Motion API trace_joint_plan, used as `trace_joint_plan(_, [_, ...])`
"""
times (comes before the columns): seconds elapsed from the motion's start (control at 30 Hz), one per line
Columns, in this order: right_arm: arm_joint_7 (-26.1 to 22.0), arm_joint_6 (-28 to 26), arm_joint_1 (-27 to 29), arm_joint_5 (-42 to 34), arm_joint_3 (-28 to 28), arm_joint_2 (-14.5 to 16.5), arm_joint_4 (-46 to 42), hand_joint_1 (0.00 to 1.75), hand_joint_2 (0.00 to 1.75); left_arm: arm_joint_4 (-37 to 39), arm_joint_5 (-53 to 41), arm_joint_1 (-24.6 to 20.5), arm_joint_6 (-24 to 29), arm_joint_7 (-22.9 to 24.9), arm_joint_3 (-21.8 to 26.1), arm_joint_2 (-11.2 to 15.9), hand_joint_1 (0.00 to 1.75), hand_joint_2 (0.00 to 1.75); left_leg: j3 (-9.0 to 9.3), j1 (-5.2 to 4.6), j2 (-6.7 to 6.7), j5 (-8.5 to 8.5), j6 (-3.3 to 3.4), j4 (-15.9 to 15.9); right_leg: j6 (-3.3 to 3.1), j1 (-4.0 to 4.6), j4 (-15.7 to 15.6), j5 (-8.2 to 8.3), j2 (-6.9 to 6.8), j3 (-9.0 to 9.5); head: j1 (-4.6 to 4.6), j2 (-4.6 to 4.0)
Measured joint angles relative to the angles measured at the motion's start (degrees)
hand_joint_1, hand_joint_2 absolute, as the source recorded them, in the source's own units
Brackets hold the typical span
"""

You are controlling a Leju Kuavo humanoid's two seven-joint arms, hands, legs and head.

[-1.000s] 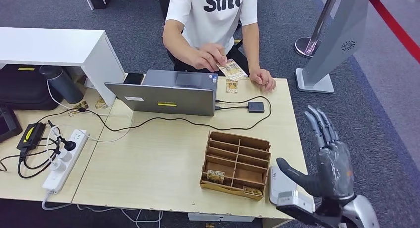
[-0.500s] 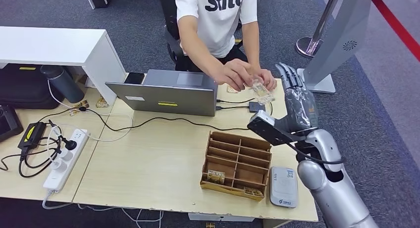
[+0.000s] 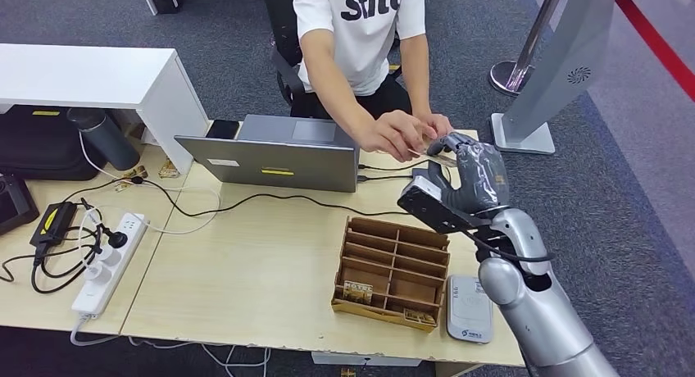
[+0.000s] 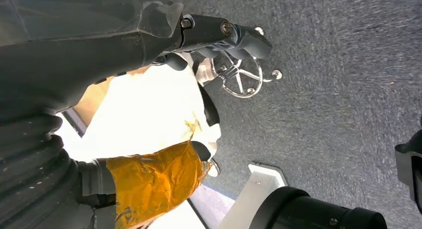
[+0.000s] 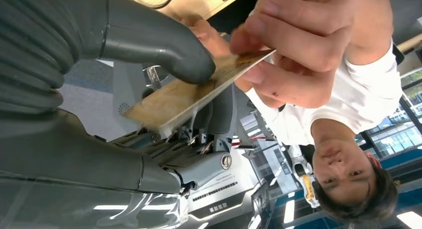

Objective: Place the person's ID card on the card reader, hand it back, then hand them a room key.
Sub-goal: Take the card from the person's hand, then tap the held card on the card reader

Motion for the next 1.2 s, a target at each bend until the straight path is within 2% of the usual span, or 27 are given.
trace_joint_plan(0.33, [-0.3, -0.8, 0.2, 0.2, 0.4, 0.1, -0.1, 1.75, 1.75, 0.0, -1.1, 0.0, 0.8, 0.0, 0.0, 0.2, 0.0, 1.75, -0.01, -0.01, 0.01, 0.0, 0.0, 0.0, 0.0, 0.0, 0.0, 0.0, 0.01, -0.02, 0.01, 0.0])
trace_joint_plan(0.47, [-1.0, -3.5, 2.8, 1.5, 0.3, -0.1, -2.3, 1.75, 1.75, -0.1, -0.7, 0.1, 1.8, 0.0, 0.0, 0.1, 0.0, 1.75, -0.01, 0.0, -0.07, -0.01, 0.0, 0.0, 0.0, 0.0, 0.0, -0.01, -0.08, -0.03, 0.02, 0.0])
trace_joint_plan(0.63, [-3.5, -7.9, 12.1, 2.2, -1.8, -2.1, -11.2, 1.75, 1.75, -1.6, 1.2, 0.5, 4.8, -1.5, 0.0, -0.5, 0.0, 1.75, -0.11, 0.0, -0.2, -0.03, 0.03, 0.0, 0.02, 0.0, 0.0, -0.1, -0.21, -0.04, 0.01, 0.0])
trace_joint_plan(0.83, [-7.7, -11.3, 24.0, 0.7, -7.0, -4.0, -20.8, 1.75, 1.75, -3.6, 3.8, 1.2, 7.6, -3.6, 0.0, -1.6, 0.0, 1.75, -0.18, -0.02, -0.22, -0.09, 0.04, 0.0, 0.04, -0.01, -0.1, -0.12, -0.25, -0.08, 0.01, 0.0])
trace_joint_plan(1.03, [-10.8, -12.7, 34.7, -2.5, -12.6, -4.3, -27.3, 1.75, 1.75, -5.7, 7.4, 1.8, 9.4, -7.1, 0.0, -2.6, 0.0, 1.75, -0.18, -0.03, -0.25, -0.1, 0.02, 0.0, 0.05, -0.01, -0.1, -0.13, -0.3, -0.1, 0.01, 0.0])
trace_joint_plan(1.2, [-11.6, -12.8, 43.6, -3.3, -16.7, -5.3, -30.8, 1.75, 1.75, -7.1, 10.3, 2.1, 9.6, -9.8, 0.0, -3.3, 0.0, 1.75, -0.22, -0.03, -0.22, -0.11, 0.02, 0.0, 0.05, -0.01, -0.1, -0.13, -0.27, -0.12, -0.01, 0.0])
